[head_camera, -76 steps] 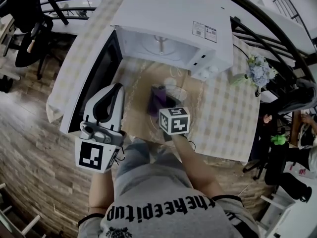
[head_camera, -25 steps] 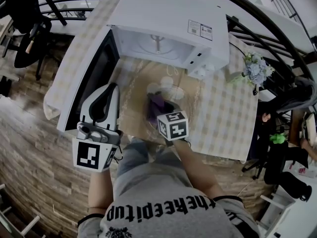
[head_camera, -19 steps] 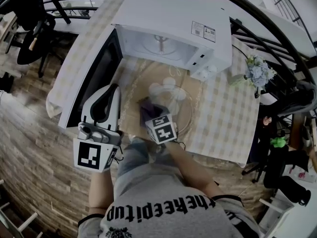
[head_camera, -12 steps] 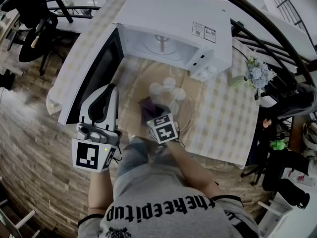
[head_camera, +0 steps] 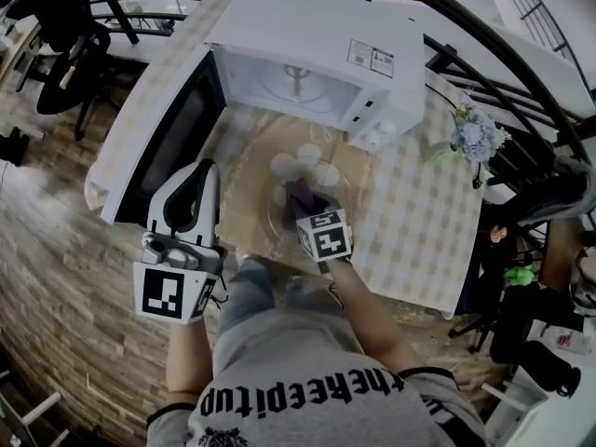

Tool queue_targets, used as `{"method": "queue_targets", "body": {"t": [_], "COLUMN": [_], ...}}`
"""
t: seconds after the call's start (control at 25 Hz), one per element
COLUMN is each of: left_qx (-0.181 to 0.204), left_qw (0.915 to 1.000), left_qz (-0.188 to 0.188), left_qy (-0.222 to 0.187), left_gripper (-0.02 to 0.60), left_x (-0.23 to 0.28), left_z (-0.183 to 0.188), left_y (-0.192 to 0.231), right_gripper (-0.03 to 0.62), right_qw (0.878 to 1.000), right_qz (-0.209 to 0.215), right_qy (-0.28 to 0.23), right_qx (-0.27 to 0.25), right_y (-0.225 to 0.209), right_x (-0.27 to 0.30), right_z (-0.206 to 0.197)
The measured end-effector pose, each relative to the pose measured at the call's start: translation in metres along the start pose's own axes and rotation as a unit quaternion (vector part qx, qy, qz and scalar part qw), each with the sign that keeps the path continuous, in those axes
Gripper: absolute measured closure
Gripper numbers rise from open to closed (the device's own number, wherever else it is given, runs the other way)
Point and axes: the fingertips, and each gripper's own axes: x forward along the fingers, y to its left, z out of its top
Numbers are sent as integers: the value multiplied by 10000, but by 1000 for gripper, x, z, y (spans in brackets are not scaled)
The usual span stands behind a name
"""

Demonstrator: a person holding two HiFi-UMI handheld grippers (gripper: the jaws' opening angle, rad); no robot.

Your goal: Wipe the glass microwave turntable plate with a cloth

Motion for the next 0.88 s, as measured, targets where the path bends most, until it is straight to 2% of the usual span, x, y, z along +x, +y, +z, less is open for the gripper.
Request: {"method": "queue_targets", "body": {"t": [0.64,0.88], "left_qx": [65,83], "left_qw": [9999,9999], "left_qz": [93,78], "left_qy": [-37,-59], "left_gripper": [571,571], "left_x": [-3,-3], "left_z": [6,7], "left_y": [-36,-43], "right_gripper": [484,484], "right_qw": [9972,9957], "right_qz": [-663,-821], "right_qy": [4,-26], "right_qx": [333,438], "right_y": [-94,-116], "right_x": [-38,-49], "right_z": [-31,-41]}}
